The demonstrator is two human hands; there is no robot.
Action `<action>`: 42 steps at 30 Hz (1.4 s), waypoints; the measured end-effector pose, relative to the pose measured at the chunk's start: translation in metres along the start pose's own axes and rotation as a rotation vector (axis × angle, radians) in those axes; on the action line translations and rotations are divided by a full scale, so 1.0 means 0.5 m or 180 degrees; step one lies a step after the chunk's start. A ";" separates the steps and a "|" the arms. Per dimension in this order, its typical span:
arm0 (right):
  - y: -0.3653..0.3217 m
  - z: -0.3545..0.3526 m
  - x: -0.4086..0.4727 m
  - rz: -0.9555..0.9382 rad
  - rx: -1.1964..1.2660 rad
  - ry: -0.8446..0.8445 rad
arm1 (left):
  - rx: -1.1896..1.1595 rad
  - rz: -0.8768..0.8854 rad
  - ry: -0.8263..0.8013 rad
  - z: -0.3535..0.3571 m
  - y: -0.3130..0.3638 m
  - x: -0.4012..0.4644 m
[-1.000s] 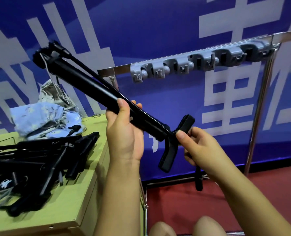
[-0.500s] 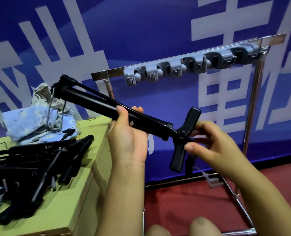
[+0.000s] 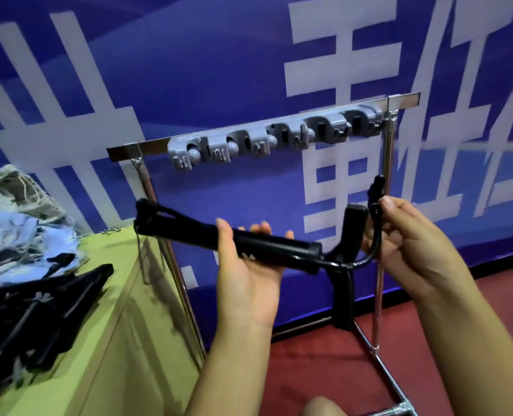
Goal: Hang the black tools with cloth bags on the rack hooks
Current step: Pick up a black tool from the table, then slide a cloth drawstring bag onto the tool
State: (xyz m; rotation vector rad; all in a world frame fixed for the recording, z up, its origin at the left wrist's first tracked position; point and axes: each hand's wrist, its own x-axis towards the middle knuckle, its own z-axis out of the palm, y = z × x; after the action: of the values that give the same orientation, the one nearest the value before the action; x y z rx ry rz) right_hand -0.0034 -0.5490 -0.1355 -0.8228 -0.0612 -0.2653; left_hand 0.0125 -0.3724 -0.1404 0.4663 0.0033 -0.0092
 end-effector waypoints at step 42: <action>0.140 0.167 -0.053 -0.0932 -0.2933 -0.2528 | 0.3201 0.0900 -0.1190 0.003 0.190 -0.046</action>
State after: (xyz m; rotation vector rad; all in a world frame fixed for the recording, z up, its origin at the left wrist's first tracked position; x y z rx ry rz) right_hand -0.0070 -0.4370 -0.1329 -1.8063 -0.8588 -0.2220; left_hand -0.0097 -0.2880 -0.0965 1.4609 -0.4525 0.1880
